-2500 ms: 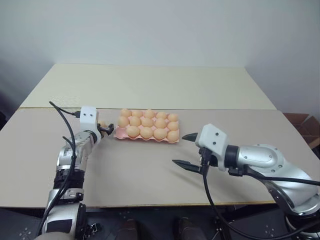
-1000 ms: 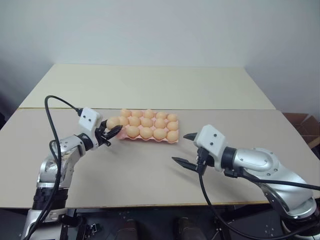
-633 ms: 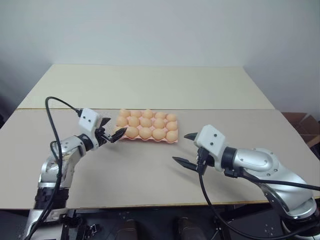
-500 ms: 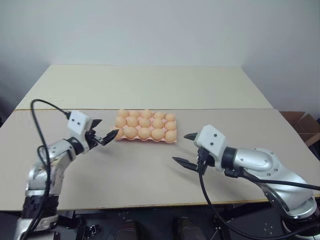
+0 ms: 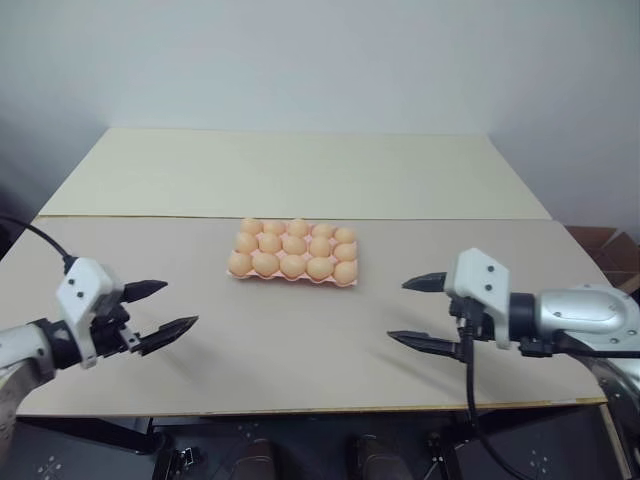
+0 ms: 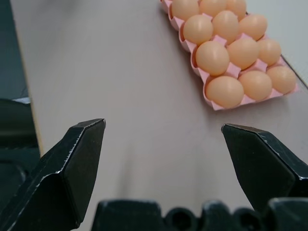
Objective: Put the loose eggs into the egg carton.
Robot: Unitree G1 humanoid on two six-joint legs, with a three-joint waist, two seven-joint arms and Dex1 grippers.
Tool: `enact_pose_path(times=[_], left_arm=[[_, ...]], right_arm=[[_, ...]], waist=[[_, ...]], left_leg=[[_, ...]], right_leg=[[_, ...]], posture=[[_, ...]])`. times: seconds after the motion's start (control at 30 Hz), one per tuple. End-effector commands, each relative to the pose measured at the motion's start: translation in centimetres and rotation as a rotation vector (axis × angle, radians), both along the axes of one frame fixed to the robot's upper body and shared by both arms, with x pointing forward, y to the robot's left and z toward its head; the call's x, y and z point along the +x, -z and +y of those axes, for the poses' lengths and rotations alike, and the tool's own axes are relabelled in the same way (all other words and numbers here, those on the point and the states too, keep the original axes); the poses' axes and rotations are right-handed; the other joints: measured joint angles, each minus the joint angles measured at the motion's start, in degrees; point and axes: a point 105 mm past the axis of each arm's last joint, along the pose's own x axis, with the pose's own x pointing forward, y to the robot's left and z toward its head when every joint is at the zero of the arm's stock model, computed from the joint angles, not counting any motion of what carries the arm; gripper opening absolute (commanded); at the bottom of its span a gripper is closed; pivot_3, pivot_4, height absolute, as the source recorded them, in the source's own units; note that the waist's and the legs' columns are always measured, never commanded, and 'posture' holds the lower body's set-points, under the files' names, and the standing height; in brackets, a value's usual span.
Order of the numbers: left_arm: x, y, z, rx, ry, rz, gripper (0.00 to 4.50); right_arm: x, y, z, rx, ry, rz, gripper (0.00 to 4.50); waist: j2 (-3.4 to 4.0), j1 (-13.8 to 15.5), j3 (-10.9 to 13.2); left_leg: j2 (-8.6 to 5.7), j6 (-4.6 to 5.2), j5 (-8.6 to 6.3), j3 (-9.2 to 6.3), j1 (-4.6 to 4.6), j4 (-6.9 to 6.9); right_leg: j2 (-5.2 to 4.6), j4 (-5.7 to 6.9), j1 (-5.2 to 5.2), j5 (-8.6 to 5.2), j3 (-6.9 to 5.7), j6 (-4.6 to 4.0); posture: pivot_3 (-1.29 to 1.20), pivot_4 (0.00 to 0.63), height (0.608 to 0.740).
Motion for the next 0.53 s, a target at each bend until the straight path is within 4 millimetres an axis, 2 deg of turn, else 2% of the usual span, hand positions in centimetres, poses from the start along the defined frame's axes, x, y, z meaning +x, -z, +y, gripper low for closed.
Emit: enact_pose_path(times=[0.03, 0.27, 0.53], left_arm=[[-1.1, -1.4, -0.5, 0.009, 0.044, -0.018, 4.48], [-1.6, -1.3, -0.8, -0.002, 0.036, 0.001, 4.48], [-1.6, -1.4, -0.6, 0.002, 0.012, 0.012, 4.48]], right_arm=[[-0.3, -1.2, -0.9, -0.018, -0.024, -0.041, 4.50], [0.5, -1.4, -2.2, -0.055, -0.005, -0.061, 4.50], [0.8, -1.3, -2.3, -0.064, -0.013, -0.074, 4.50]], waist=[[0.00, 0.01, 0.00], [0.02, 0.07, 0.01], [0.02, 0.11, 0.01]], left_leg=[[0.00, 0.00, 0.00, 0.01, 0.02, 0.00], [0.01, -0.02, -0.01, 0.03, 0.02, 0.00], [0.02, -0.02, -0.01, 0.05, 0.01, 0.00]], right_leg=[[0.00, 0.00, 0.01, 0.00, 0.01, 0.00], [0.00, -0.01, 0.00, -0.01, 0.01, 0.00], [0.01, 0.00, -0.02, -0.01, 0.02, 0.00]], posture=[[0.00, 0.150, 0.740], [0.00, 0.150, 0.740], [0.00, 0.150, 0.740]])
